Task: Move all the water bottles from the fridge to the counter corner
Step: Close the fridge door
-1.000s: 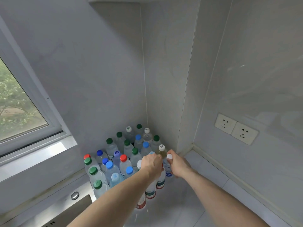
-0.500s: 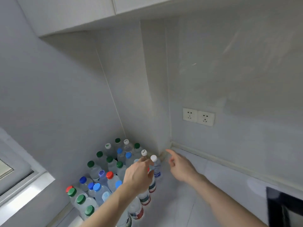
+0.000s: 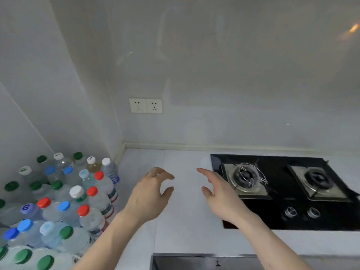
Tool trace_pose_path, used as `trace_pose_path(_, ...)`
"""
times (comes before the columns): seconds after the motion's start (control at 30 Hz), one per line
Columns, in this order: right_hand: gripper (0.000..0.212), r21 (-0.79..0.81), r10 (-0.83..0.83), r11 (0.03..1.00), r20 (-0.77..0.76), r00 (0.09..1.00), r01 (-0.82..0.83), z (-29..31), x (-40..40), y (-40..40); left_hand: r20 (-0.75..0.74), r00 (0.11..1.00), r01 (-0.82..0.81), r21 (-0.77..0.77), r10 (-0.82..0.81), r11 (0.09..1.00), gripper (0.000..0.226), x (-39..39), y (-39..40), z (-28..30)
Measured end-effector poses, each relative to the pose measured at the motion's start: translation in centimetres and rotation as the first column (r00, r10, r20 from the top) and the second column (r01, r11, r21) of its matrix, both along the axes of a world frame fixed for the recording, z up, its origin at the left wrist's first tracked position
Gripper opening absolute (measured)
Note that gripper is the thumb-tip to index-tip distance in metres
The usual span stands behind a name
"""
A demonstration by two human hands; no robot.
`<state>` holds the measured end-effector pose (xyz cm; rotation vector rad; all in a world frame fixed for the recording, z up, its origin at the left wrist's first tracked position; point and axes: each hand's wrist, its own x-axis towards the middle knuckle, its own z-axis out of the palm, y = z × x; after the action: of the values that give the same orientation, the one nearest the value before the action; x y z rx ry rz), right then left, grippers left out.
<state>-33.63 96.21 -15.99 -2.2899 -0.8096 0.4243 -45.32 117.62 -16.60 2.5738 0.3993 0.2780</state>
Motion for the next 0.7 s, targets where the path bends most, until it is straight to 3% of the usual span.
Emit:
trace_pose_path(0.27, 0.057, 0.071, -0.357, 0.933, 0.035, 0.933, 0.354, 3.4, -2.9, -17.8, 0.025, 0.924, 0.380, 0.025, -0.381, 0.925, 0.036, 5.7, -14.1, 3.6)
trace_pose_path(0.5, 0.054, 0.099, -0.635, 0.772, 0.101, 0.766, 0.627, 6.0, -7.0, -37.7, 0.052, 0.726, 0.681, 0.082, -0.686, 0.727, 0.035, 10.4, -33.5, 6.8)
trace_pose_path(0.7, 0.055, 0.069, -0.757, 0.647, 0.174, 0.630, 0.759, 7.2, -10.6, -52.8, 0.053, 0.578, 0.805, 0.129, -0.815, 0.579, 0.041, 11.8, -48.3, 8.8)
